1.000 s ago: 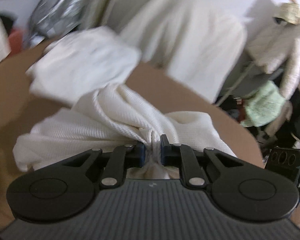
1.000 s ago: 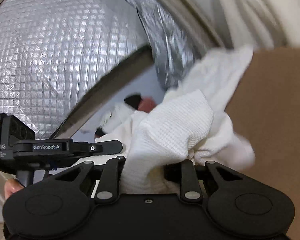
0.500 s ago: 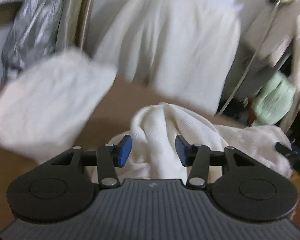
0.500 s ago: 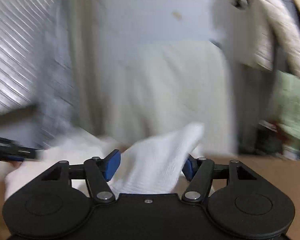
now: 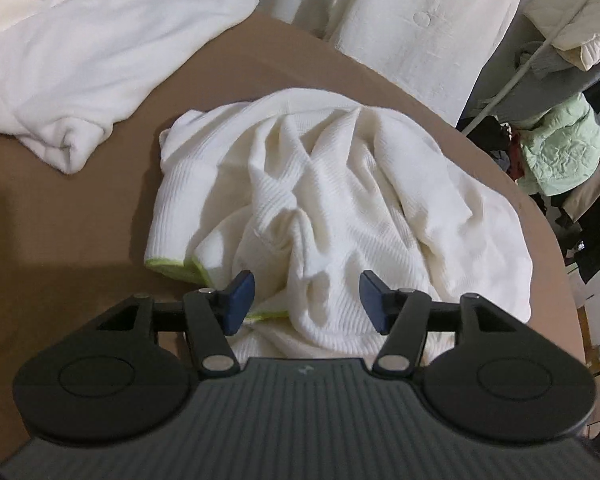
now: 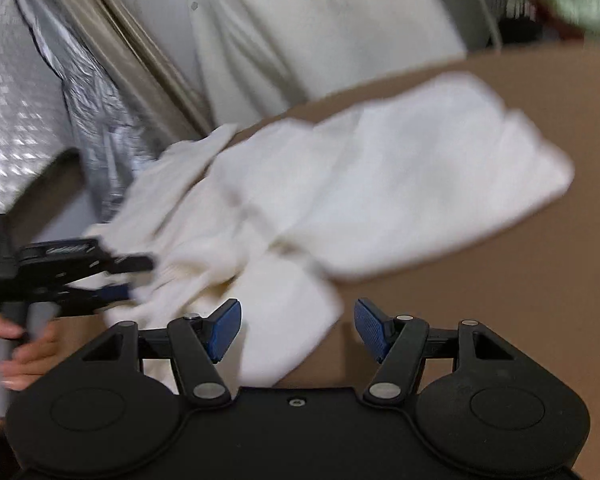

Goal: Fold clothes

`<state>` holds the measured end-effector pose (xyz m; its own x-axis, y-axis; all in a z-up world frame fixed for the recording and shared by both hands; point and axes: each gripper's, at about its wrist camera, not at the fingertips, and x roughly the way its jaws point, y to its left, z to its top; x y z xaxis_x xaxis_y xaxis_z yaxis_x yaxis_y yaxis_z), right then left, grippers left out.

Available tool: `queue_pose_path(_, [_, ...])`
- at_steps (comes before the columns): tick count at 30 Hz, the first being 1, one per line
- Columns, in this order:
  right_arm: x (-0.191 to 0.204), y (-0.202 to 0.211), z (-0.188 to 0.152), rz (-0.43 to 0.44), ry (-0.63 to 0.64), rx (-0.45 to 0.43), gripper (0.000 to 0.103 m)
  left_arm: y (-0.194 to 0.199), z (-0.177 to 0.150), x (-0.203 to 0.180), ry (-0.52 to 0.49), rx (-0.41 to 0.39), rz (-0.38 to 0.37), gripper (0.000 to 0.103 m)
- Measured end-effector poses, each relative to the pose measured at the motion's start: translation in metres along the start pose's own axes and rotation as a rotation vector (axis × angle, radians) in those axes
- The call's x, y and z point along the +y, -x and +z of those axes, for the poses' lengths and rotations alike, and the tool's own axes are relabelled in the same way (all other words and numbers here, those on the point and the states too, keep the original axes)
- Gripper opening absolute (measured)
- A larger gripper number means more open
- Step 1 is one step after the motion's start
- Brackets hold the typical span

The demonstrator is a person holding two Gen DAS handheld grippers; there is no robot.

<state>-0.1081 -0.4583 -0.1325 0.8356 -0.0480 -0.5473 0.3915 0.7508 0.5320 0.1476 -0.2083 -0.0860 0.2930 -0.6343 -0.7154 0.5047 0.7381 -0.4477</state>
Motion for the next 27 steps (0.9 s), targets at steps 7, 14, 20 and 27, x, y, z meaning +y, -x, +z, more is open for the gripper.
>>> queue_pose_path(7, [0.039, -0.047, -0.025, -0.113, 0.168, 0.073, 0.076, 0.012, -0.013, 0.002, 0.079, 0.011, -0.001, 0.057])
queue_pose_path(14, [0.053, -0.043, -0.029, -0.18, 0.362, 0.016, 0.007, 0.034, -0.025, -0.029, -0.007, -0.037, -0.072, 0.057])
queue_pose_path(20, [0.055, -0.017, -0.011, -0.244, 0.412, -0.107, 0.004, 0.026, -0.044, -0.054, -0.184, -0.04, -0.016, 0.057])
queue_pose_path(27, [0.057, 0.005, 0.005, -0.322, 0.423, -0.214, 0.004, 0.029, -0.043, -0.055, -0.188, -0.068, -0.041, 0.057])
